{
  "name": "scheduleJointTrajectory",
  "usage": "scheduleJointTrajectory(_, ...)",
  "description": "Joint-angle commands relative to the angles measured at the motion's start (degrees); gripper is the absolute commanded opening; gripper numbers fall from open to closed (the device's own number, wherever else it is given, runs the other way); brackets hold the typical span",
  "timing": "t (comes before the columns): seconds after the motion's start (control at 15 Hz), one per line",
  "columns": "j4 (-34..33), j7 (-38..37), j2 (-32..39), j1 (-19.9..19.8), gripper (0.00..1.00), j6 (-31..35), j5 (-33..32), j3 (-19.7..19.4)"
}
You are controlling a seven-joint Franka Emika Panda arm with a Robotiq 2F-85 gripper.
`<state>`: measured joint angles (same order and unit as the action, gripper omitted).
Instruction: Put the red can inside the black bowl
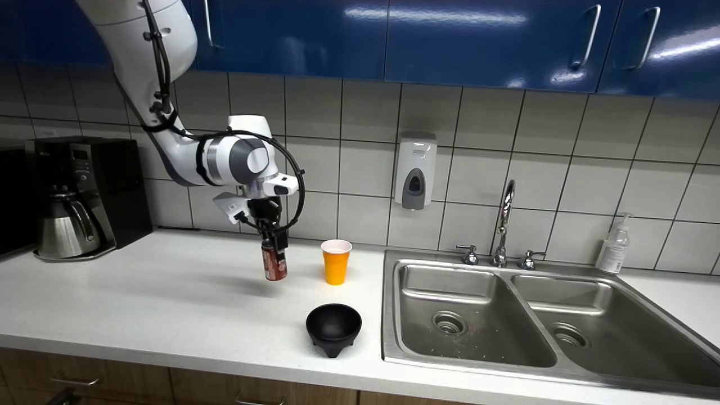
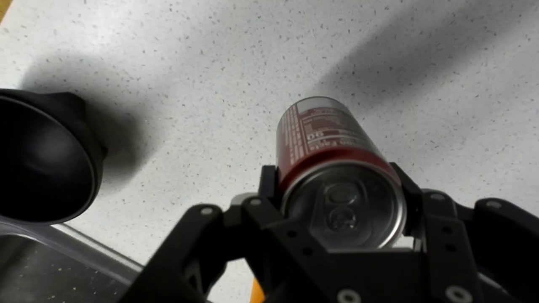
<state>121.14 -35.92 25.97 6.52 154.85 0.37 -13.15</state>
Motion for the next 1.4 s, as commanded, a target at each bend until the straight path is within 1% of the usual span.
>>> scheduleJointTrajectory(0.0,2.5,0.9,-4.2,-0.4,0.38,0.2,-1.1,-0.7)
scheduleJointTrajectory(0.2,3.0,1.6,-5.3,-1.0,0.38,0.0,-1.2,-0.9)
scheduleJointTrajectory(0.67,5.3,3.8,-7.7,-3.8,0.38,-0.2,-0.5,-0.9)
scheduleJointTrajectory(1.33,8.4,5.4,-10.3,-6.3,0.38,0.0,-1.1,-3.0)
